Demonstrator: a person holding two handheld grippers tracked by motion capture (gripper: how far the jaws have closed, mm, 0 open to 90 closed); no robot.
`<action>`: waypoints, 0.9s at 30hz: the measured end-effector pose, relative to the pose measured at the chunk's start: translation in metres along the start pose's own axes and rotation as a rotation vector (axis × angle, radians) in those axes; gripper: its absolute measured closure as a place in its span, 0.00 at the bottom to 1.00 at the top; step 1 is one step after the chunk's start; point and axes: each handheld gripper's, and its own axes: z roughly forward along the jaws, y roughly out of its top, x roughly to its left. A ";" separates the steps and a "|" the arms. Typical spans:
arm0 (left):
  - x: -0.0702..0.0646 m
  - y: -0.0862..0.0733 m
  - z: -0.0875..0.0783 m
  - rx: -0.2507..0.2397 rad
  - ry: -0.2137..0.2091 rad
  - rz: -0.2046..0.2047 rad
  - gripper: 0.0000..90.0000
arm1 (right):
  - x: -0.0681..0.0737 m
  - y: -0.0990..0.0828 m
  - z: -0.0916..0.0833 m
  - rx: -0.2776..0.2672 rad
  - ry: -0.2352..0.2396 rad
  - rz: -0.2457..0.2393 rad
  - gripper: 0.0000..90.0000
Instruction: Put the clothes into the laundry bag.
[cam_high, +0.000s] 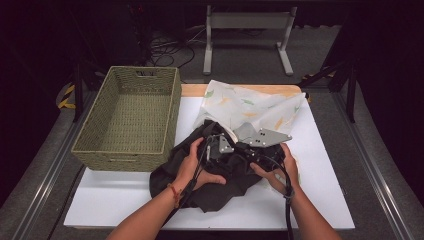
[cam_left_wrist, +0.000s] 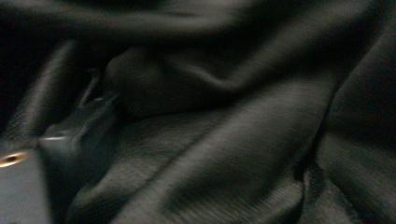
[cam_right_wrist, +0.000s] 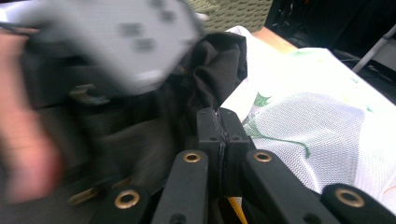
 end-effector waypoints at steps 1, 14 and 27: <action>0.001 0.001 0.001 0.002 0.001 0.003 0.26 | 0.001 0.000 0.001 0.004 0.004 0.000 1.00; 0.008 -0.002 -0.055 -0.263 -0.046 -0.112 0.78 | 0.020 0.026 -0.024 -0.108 0.092 0.055 1.00; 0.008 0.000 -0.088 -0.321 -0.115 -0.185 0.78 | 0.027 0.041 -0.037 -0.126 0.042 0.002 1.00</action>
